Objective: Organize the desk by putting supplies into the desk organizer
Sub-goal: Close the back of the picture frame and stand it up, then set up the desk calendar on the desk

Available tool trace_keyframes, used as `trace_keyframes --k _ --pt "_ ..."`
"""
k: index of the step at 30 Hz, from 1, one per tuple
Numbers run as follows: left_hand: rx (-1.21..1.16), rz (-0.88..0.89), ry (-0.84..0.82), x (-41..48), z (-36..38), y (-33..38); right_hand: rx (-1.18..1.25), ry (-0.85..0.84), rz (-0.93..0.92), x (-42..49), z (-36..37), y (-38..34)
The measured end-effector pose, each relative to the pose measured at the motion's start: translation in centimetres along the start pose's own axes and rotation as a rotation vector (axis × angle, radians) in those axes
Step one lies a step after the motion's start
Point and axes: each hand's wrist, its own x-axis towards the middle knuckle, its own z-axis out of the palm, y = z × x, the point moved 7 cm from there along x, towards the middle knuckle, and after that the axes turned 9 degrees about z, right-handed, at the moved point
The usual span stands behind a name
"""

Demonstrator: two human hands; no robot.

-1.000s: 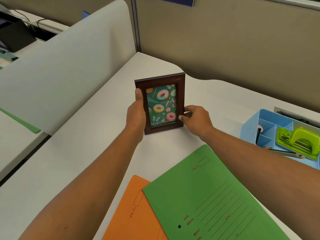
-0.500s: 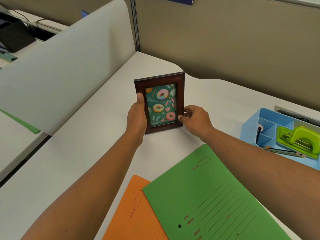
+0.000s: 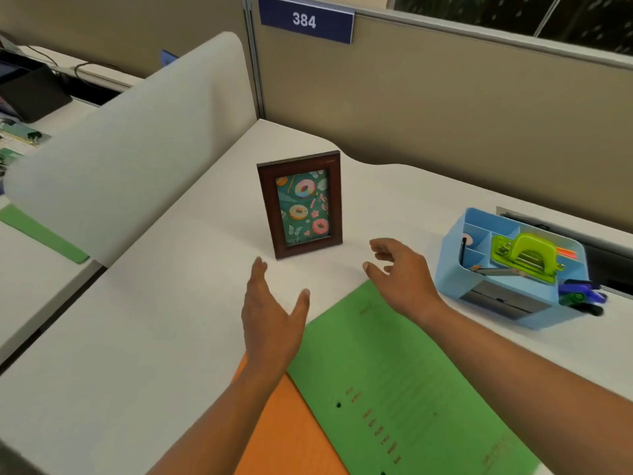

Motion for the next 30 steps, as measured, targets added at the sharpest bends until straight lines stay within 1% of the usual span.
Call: trace_keyframes --k 5,8,11,15,19,22,25,28,30 --pt "0.132 0.194 -0.271 -9.4 2.6 2.6 -0.13 0.064 0.006 -11.4 -3.1 6.4" --pt "0.205 0.361 -0.422 -13.9 4.7 3.8 -0.169 0.115 0.088 -18.9 -5.0 11.5" --pt "0.227 0.451 -0.533 -17.2 5.9 4.5 -0.229 0.183 0.159 -25.5 -6.5 16.6" --pt "0.292 0.51 -0.597 -20.0 7.3 4.7 -0.327 0.264 0.249 -31.1 -9.0 22.3" --pt "0.404 0.562 -0.652 -22.1 8.5 4.8 -0.358 0.303 0.303 -34.3 -10.9 25.5" --pt "0.492 0.564 -0.649 -23.6 9.1 4.9 -0.353 0.272 0.307 -35.9 -11.6 27.0" --pt "0.558 0.525 -0.624 -25.0 9.6 5.4 -0.333 0.21 0.262 -36.9 -12.2 28.4" --pt "0.568 0.455 -0.61 -26.4 10.3 6.5 -0.283 0.142 0.233 -37.7 -13.1 29.5" --pt "0.55 0.423 -0.626 -27.6 11.0 7.4 -0.225 0.133 0.235 -38.1 -14.3 30.2"
